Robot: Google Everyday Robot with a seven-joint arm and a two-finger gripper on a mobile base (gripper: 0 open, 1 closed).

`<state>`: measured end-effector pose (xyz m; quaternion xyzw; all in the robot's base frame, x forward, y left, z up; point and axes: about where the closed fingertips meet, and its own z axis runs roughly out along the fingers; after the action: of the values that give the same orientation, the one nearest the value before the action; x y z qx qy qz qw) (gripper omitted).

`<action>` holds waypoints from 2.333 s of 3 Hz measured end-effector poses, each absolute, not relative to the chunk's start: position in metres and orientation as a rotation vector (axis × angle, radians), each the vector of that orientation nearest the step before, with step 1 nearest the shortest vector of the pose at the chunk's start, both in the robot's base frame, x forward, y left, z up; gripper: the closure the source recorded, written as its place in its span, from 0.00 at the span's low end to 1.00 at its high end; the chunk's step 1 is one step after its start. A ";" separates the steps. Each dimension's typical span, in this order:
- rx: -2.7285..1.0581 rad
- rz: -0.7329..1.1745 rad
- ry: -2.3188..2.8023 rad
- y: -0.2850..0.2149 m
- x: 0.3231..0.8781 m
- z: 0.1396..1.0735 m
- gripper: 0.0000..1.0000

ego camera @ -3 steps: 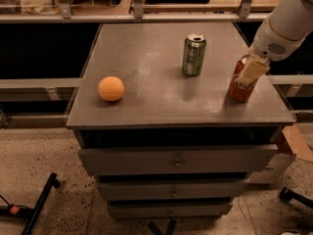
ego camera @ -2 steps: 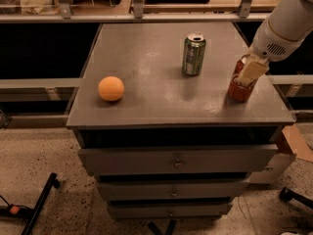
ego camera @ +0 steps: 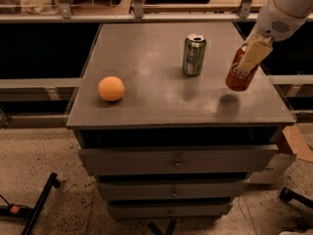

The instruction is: Move coke can near orange

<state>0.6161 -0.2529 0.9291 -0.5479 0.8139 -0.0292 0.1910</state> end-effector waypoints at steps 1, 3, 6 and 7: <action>-1.549 -0.052 2.271 -0.248 0.624 0.943 1.00; -1.640 0.013 2.147 -0.196 0.615 0.969 1.00; -1.841 0.071 1.974 -0.090 0.584 0.962 1.00; -1.878 0.090 1.948 -0.063 0.584 0.951 1.00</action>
Offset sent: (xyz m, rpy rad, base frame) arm -0.0009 0.0441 0.0454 0.0529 0.0147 0.1121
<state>0.5844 -0.0634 0.9508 -0.6774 0.7025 0.0324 0.2156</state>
